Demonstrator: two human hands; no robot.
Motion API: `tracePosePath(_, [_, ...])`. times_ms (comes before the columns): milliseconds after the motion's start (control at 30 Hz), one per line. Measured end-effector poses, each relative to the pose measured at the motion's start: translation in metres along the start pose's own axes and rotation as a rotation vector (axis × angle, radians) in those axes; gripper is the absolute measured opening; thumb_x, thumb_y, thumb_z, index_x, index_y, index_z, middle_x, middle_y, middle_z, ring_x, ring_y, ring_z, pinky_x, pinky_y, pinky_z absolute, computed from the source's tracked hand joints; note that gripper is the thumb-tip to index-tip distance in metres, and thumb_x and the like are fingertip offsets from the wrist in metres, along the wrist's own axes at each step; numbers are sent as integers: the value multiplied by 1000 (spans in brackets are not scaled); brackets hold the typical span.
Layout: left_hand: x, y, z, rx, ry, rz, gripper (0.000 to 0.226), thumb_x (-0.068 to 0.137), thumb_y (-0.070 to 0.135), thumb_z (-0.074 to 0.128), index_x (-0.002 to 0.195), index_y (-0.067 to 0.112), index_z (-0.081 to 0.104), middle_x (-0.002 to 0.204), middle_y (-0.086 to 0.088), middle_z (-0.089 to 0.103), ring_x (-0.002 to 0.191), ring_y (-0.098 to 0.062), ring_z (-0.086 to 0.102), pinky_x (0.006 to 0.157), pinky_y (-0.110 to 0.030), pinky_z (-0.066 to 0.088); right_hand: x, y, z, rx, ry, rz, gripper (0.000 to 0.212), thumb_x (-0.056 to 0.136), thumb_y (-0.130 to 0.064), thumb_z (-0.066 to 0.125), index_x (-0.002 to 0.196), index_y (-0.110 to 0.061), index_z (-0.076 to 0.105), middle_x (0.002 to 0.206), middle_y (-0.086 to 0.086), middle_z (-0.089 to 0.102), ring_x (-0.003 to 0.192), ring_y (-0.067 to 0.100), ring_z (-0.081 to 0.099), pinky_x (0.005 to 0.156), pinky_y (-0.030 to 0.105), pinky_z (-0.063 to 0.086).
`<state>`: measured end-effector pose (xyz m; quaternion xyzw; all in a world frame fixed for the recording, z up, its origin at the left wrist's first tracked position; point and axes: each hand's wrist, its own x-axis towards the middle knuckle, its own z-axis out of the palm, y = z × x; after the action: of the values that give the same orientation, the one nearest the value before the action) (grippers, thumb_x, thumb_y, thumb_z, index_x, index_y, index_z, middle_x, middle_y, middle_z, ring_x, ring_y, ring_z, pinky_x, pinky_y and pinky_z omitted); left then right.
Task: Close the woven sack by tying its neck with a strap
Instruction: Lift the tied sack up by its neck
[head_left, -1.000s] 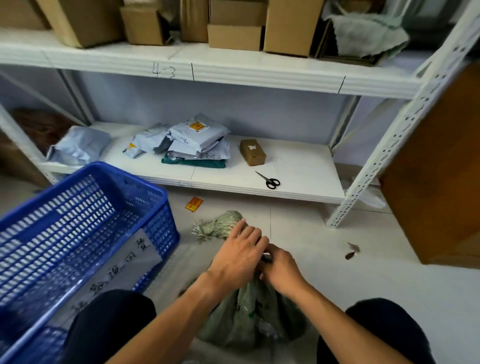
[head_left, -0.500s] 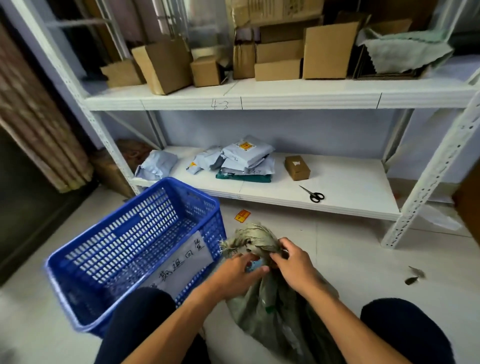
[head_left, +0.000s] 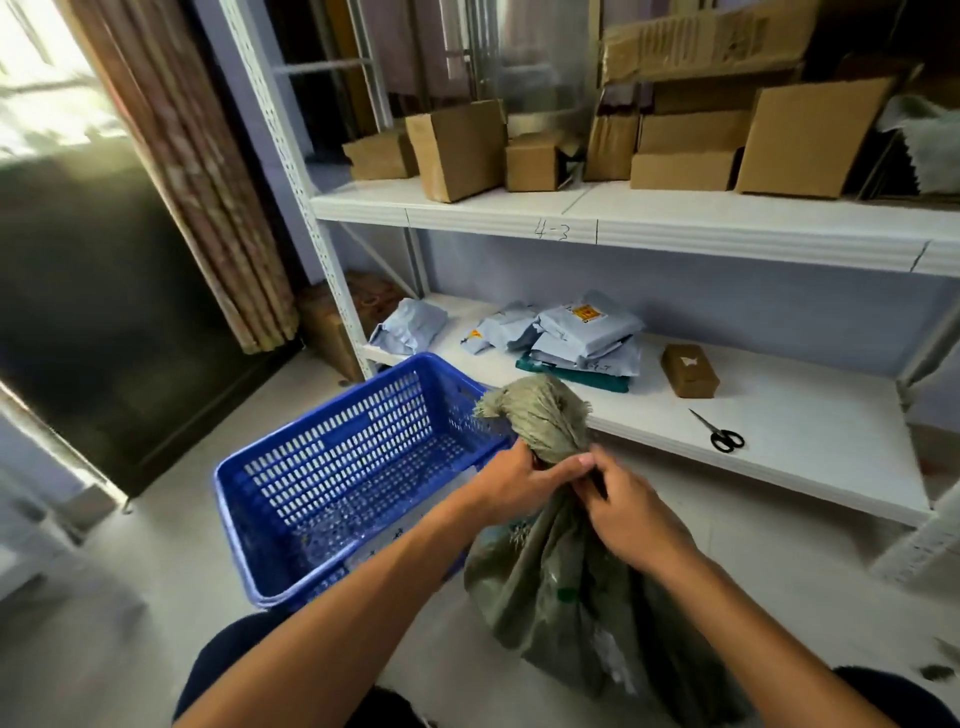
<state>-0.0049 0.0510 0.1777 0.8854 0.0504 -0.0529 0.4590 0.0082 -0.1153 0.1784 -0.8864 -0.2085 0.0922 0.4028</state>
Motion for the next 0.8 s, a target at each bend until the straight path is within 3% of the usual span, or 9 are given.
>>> tracePosePath(33, [1, 6, -12, -15, 49, 7, 73, 73, 82, 61, 126, 31, 61, 119, 11, 69, 110, -9, 64, 104, -37, 50, 8, -14, -6, -11, 16, -22, 36, 105, -32, 44, 139, -21, 50, 140, 4, 56, 131, 27, 52, 98, 34, 42])
tracePosePath(133, [3, 31, -57, -30, 209, 82, 41, 80, 65, 68, 106, 34, 67, 102, 16, 71, 97, -2, 66, 96, -34, 54, 37, -59, -22, -46, 65, -118, 18, 100, -24, 46, 117, -20, 53, 123, 8, 64, 117, 33, 59, 92, 42, 48])
tracePosePath(267, [-6, 71, -123, 117, 401, 255, 62, 80, 62, 68, 125, 22, 57, 121, 1, 68, 112, -18, 63, 96, -39, 51, 70, -127, -42, -91, 115, -153, 23, 96, -28, 49, 117, -18, 50, 116, 13, 64, 111, 35, 60, 87, 42, 48])
tracePosePath(400, [-18, 100, -194, 300, 495, 348, 53, 87, 56, 65, 123, 17, 58, 121, -7, 64, 115, -26, 59, 95, -40, 48, 101, -192, -52, -103, 133, -205, 54, 84, -55, 49, 123, -17, 52, 122, 15, 66, 114, 36, 61, 87, 39, 48])
tracePosePath(500, [-31, 98, -240, 390, 596, 357, 51, 92, 57, 58, 120, 14, 56, 114, -4, 60, 109, -27, 60, 89, -39, 47, 124, -239, -55, -68, 133, -220, 40, 93, -36, 58, 128, -16, 56, 123, 12, 64, 108, 26, 59, 79, 32, 39])
tracePosePath(633, [-59, 79, -281, 496, 632, 334, 68, 96, 53, 54, 152, 19, 35, 144, -3, 51, 115, -19, 59, 99, -37, 44, 144, -288, -52, -93, 122, -278, 38, 83, -35, 61, 117, -18, 64, 114, 12, 68, 106, 32, 62, 86, 38, 48])
tracePosePath(800, [-94, 46, -310, 562, 582, 233, 60, 95, 53, 52, 147, 26, 40, 132, -1, 60, 110, -21, 61, 97, -42, 50, 160, -333, -29, -72, 85, -340, 20, 72, -40, 54, 85, -26, 62, 97, 5, 66, 105, 35, 65, 87, 40, 52])
